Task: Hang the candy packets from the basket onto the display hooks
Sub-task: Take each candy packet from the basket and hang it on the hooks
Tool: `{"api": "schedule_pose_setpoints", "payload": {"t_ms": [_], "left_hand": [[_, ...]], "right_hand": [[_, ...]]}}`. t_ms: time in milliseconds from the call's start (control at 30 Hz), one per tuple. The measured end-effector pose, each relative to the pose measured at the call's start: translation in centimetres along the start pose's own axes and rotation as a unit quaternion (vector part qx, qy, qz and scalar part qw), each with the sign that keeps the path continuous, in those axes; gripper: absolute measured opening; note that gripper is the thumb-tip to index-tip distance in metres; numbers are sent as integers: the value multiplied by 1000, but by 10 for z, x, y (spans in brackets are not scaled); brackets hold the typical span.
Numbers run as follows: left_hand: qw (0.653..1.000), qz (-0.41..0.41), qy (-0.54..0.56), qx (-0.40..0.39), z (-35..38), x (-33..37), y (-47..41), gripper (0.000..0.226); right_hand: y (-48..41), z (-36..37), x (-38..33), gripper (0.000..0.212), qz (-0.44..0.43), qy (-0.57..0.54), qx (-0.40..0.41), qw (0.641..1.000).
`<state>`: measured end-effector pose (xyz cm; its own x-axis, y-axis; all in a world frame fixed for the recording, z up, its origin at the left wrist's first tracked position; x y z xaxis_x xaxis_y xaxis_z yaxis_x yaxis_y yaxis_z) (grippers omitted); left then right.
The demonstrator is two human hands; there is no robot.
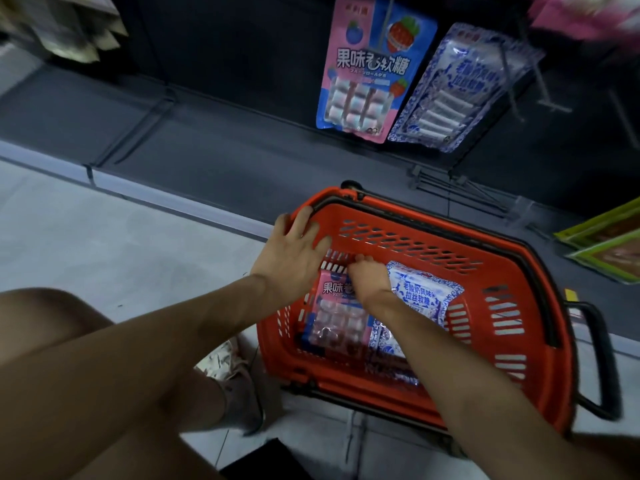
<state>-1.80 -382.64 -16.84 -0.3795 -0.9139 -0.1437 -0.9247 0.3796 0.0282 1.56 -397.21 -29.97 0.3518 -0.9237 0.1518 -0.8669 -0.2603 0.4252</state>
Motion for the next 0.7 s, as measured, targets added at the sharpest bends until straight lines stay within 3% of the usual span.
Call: {"api": "schedule_pose_setpoints", "payload": {"t_ms": [100,233,400,500,633,700], "left_hand": [[1000,3,3,3,-1,0,0,53],[1000,-8,2,1,-4,-2,-2,58],[999,-12,33,21,-19,2,-6,67],[996,23,56,71,-36,14,-12,62],[974,13,198,108,-64,20,-24,40],[930,-1,358,77,-76,19,-31,33]], "right_hand": [[7,-19,4,37,13,-59,67,996],[34,-57,15,14,3,-153,168,974],[74,-91,29,7,-46,-306,146,939],[97,-111,42,15,-60,-383,161,908],[129,-149,69,12,-79,-427,223,873],[144,-170,89,9,-83,-463,245,848]]}}
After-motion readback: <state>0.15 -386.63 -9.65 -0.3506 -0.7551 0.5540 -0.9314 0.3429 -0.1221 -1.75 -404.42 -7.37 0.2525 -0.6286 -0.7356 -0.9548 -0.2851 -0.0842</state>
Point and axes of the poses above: each hand's wrist, its own y-axis away from the middle knuckle, its own z-axis out of the palm, x = y × z, the point moved 8 cm from there along -y, towards the middle knuckle, and after that the axes turned 5 degrees about -z, right-handed, at the moved point
